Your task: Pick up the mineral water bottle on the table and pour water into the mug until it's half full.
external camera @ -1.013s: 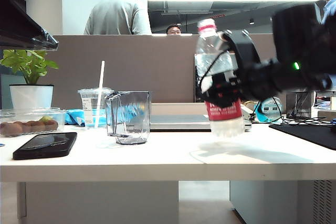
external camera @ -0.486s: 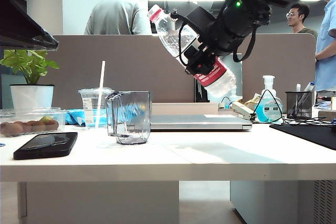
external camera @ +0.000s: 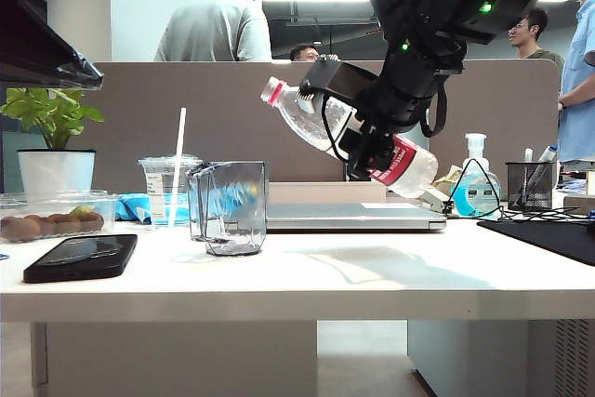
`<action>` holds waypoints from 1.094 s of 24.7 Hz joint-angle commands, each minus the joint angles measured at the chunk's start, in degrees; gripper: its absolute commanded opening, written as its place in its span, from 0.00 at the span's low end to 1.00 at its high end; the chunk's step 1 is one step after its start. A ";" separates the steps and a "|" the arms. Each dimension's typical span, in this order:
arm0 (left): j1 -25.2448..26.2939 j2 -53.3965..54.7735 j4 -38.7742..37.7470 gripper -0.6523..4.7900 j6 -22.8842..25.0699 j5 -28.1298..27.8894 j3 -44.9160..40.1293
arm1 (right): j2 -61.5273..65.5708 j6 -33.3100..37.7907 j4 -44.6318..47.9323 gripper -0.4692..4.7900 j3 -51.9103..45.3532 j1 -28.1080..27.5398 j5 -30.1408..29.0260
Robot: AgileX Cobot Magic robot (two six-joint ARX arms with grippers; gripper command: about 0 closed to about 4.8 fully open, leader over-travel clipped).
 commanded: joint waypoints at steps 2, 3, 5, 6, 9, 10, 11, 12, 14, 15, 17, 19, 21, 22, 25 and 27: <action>-0.02 -0.09 0.48 0.11 0.09 0.35 0.20 | 0.15 -7.80 1.90 0.51 0.68 0.02 1.79; -0.02 -0.09 0.50 0.11 0.07 0.35 0.20 | 0.15 -9.90 1.88 0.51 0.68 0.02 2.25; -0.02 -0.09 0.50 0.11 0.07 0.35 0.20 | 0.15 -12.48 1.90 0.51 0.68 0.00 2.86; -0.02 -0.09 0.50 0.11 0.07 0.35 0.20 | 0.15 -13.70 1.92 0.51 0.68 0.00 3.26; -0.02 -0.09 0.50 0.11 0.09 0.33 0.20 | 0.15 -16.70 1.99 0.51 0.68 0.00 3.69; -0.02 -0.09 0.50 0.11 0.09 0.35 0.20 | 0.15 -17.55 1.97 0.51 0.68 0.00 3.69; -0.02 -0.09 0.50 0.11 0.09 0.35 0.20 | 0.15 -18.43 1.99 0.51 0.68 0.00 3.72; -0.02 -0.09 0.50 0.11 0.09 0.35 0.20 | 0.15 -19.10 1.97 0.51 0.68 0.00 3.69; -0.02 -0.09 0.50 0.11 0.07 0.35 0.20 | 0.15 -19.67 2.34 0.51 0.68 0.00 3.74; -0.02 -0.09 0.50 0.11 0.07 0.35 0.20 | 0.15 -20.02 2.56 0.51 0.68 0.00 3.72; -0.02 -0.09 0.50 0.11 0.09 0.35 0.20 | 0.15 -21.70 2.82 0.51 0.68 0.00 3.72; -0.02 -0.09 0.50 0.11 0.07 0.35 0.20 | 0.15 -24.20 2.82 0.51 0.68 0.02 3.72; -0.02 -0.09 0.50 0.11 0.07 0.35 0.20 | 0.15 -25.22 2.84 0.51 0.68 0.02 3.69; -0.02 -0.09 0.50 0.11 0.09 0.35 0.20 | 0.15 -25.22 3.04 0.51 0.70 0.02 3.72; -0.02 -0.09 0.50 0.11 0.07 0.35 0.20 | 0.15 -25.29 4.11 0.51 0.68 0.02 3.69; -0.02 -0.09 0.50 0.11 0.07 0.35 0.20 | 0.15 -26.29 5.27 0.51 0.68 0.04 3.67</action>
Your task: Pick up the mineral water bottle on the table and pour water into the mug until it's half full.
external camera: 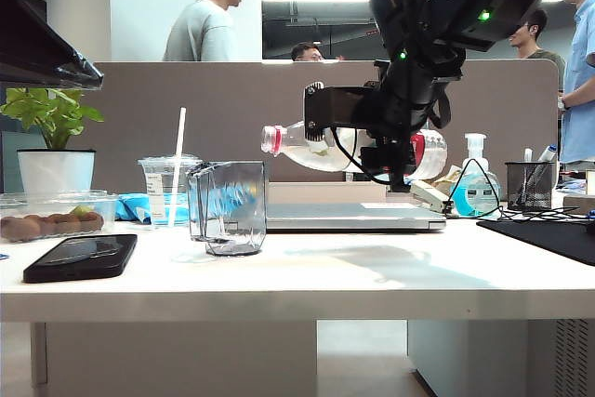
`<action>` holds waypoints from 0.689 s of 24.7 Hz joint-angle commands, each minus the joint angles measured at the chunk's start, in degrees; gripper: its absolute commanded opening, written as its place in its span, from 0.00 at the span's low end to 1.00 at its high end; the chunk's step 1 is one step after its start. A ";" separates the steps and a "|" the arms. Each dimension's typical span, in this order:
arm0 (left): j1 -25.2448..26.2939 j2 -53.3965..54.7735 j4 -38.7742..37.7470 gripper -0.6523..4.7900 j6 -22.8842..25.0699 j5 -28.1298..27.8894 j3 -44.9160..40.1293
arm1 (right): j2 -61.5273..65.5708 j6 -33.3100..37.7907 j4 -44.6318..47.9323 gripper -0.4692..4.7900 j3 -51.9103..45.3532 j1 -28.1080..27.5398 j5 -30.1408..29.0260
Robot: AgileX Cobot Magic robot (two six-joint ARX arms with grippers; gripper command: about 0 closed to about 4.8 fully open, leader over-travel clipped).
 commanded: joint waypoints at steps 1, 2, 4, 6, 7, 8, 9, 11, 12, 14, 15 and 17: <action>-0.02 -0.11 0.48 0.11 0.09 0.35 0.20 | -0.76 -2.32 5.44 0.51 0.59 0.50 0.26; -0.02 -0.11 0.48 0.11 0.07 0.35 0.20 | -0.76 -3.02 5.70 0.51 0.59 0.70 0.24; -0.02 -0.11 0.48 0.11 0.09 0.35 0.20 | -0.76 -4.63 6.14 0.51 0.59 0.85 0.22; -0.02 -0.11 0.48 0.11 0.07 0.35 0.20 | -0.76 -5.46 6.23 0.51 0.59 1.20 0.04; -0.02 -0.11 0.48 0.11 0.09 0.35 0.20 | -0.76 -5.77 6.29 0.51 0.59 1.22 0.00; -0.02 -0.11 0.48 0.11 0.09 0.35 0.20 | -0.76 -6.14 6.38 0.51 0.59 1.29 0.04; -0.02 -0.11 0.48 0.11 0.09 0.33 0.20 | -0.76 -6.19 6.49 0.51 0.59 1.55 0.04; -0.02 -0.11 0.48 0.11 0.09 0.35 0.20 | -0.76 -7.67 6.75 0.51 0.59 1.68 0.02; -0.02 -0.11 0.48 0.11 0.09 0.35 0.20 | -0.76 -8.57 6.75 0.51 0.59 1.81 0.07; -0.02 -0.11 0.48 0.11 0.09 0.35 0.20 | -0.76 -9.57 6.80 0.51 0.59 1.81 0.04; -0.02 -0.11 0.48 0.11 0.09 0.35 0.20 | -0.76 -9.94 6.95 0.51 0.59 1.81 0.04; -0.02 -0.11 0.48 0.11 0.09 0.35 0.20 | -0.76 -10.64 7.61 0.51 0.59 1.81 0.07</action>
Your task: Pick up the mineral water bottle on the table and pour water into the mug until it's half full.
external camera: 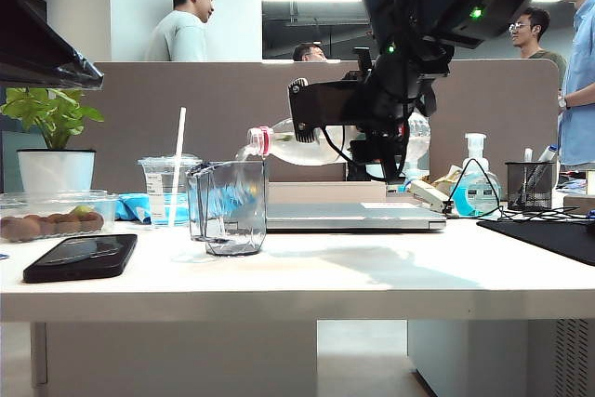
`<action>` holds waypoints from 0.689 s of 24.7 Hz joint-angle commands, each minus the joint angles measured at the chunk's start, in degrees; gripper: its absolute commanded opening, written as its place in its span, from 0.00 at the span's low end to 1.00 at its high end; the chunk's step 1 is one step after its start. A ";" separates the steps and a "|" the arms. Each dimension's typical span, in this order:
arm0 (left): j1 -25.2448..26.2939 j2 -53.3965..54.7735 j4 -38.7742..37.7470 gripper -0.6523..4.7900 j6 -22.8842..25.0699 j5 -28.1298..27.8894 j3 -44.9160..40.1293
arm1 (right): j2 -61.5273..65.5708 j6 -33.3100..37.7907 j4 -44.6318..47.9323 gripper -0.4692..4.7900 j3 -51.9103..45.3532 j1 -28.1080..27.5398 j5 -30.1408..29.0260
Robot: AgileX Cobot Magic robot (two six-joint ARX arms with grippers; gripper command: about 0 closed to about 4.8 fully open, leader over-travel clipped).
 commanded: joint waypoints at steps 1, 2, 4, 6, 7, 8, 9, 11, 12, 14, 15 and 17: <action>-0.02 -0.11 0.48 0.11 0.09 0.35 0.20 | -0.76 -1.16 4.09 0.51 0.63 0.11 0.07; -0.02 -0.11 0.48 0.11 0.09 0.35 0.20 | -0.76 -1.16 4.74 0.51 0.74 0.11 0.09; -0.02 -0.11 0.48 0.11 0.09 0.35 0.20 | -0.76 -1.16 4.46 0.51 1.29 0.11 0.11; -0.02 -0.11 0.48 0.11 0.09 0.35 0.20 | -0.76 -1.16 4.46 0.51 1.73 0.11 0.09; -0.02 -0.11 0.48 0.11 0.09 0.35 0.20 | -0.76 -1.16 4.48 0.51 2.01 0.11 0.11; -0.02 -0.11 0.48 0.11 0.09 0.35 0.20 | -0.76 -1.16 4.50 0.51 2.21 0.11 0.09; -0.02 -0.11 0.46 0.11 0.09 0.35 0.20 | -0.76 -1.16 4.46 0.51 2.43 0.11 0.09; -0.02 -0.11 0.46 0.11 0.09 0.35 0.20 | -0.74 -1.18 4.52 0.51 2.89 0.11 0.09; -0.02 -0.11 0.50 0.11 0.09 0.35 0.20 | -0.74 -1.18 4.33 0.51 3.08 0.11 0.09; -0.02 -0.11 0.48 0.11 0.09 0.35 0.20 | -0.63 -1.44 3.89 0.51 3.48 0.11 0.09; -0.02 -0.11 0.48 0.11 0.07 0.35 0.20 | -0.63 -2.58 3.89 0.51 3.45 0.11 0.09; -0.02 -0.11 0.46 0.11 0.09 0.35 0.20 | -0.57 -4.48 3.80 0.51 3.45 0.11 0.09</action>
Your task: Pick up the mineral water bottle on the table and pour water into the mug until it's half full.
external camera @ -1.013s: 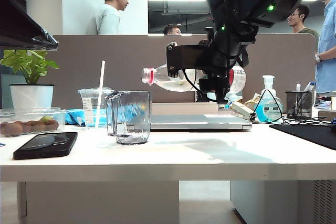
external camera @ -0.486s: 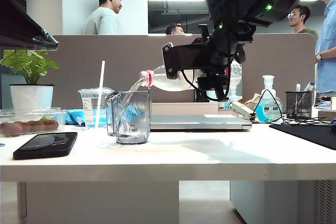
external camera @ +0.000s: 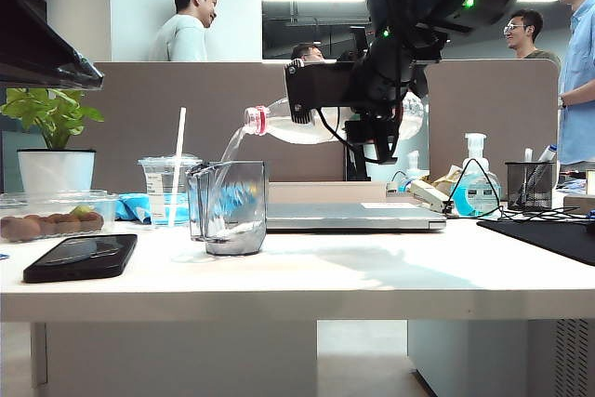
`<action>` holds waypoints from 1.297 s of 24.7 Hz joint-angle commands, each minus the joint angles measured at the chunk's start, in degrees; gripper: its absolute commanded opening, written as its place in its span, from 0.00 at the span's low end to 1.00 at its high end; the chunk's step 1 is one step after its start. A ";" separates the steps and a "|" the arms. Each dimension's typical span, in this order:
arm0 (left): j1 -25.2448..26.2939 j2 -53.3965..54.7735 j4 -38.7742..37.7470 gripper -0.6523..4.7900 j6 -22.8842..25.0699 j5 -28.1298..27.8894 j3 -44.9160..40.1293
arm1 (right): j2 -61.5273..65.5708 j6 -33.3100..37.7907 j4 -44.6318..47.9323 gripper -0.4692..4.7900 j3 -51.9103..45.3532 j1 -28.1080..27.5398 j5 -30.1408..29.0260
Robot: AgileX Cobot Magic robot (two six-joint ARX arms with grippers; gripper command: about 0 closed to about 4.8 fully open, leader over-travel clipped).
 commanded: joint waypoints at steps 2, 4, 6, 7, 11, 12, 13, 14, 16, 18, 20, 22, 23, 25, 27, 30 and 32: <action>-0.02 -0.11 0.50 0.11 0.09 0.35 0.20 | -0.57 -3.15 1.99 0.51 0.66 0.13 0.04; -0.02 -0.11 0.50 0.11 0.07 0.35 0.20 | -0.57 -3.67 2.03 0.51 0.66 0.13 0.07; -0.02 -0.11 0.50 0.11 0.07 0.35 0.20 | -0.57 -3.72 2.03 0.51 0.66 0.13 0.24; -0.02 -0.11 0.50 0.11 0.09 0.35 0.20 | -0.57 -3.87 2.03 0.51 0.66 0.13 0.33; -0.02 -0.11 0.50 0.11 0.07 0.35 0.20 | -0.57 -6.43 2.14 0.51 0.66 0.13 0.72; -0.02 -0.11 0.50 0.11 0.09 0.35 0.20 | -0.57 -6.43 2.14 0.51 0.66 0.13 1.11; -0.02 -0.11 0.50 0.11 0.09 0.35 0.20 | -0.57 -6.40 2.25 0.51 0.66 0.13 1.49; -0.02 -0.11 0.50 0.11 0.07 0.35 0.20 | -0.57 -6.40 2.23 0.51 0.66 0.13 1.66; -0.02 -0.11 0.50 0.11 0.09 0.35 0.20 | -0.57 -6.40 2.25 0.51 0.66 0.13 1.70; -0.02 -0.11 0.50 0.11 0.09 0.35 0.20 | -0.57 -6.40 2.25 0.51 0.66 0.13 1.70; -0.02 -0.11 0.50 0.11 0.09 0.35 0.20 | -0.57 -6.40 2.25 0.51 0.66 0.13 1.75; -0.02 -0.11 0.50 0.11 0.09 0.35 0.20 | -0.57 -6.40 2.25 0.51 0.66 0.13 1.75; -0.02 -0.11 0.50 0.11 0.09 0.35 0.20 | -0.57 -6.40 2.27 0.51 0.66 0.13 1.75; -0.02 -0.11 0.50 0.11 0.07 0.35 0.20 | -0.59 -6.40 2.27 0.51 0.66 0.13 1.75; -0.02 -0.11 0.50 0.11 0.09 0.35 0.20 | -0.59 -6.40 2.27 0.51 0.66 0.11 1.77; -0.02 -0.11 0.50 0.11 0.09 0.35 0.20 | -0.59 -6.43 2.29 0.51 0.66 0.13 2.27; -0.02 -0.11 0.50 0.11 0.09 0.35 0.20 | -0.59 -6.43 2.27 0.51 0.66 0.11 2.89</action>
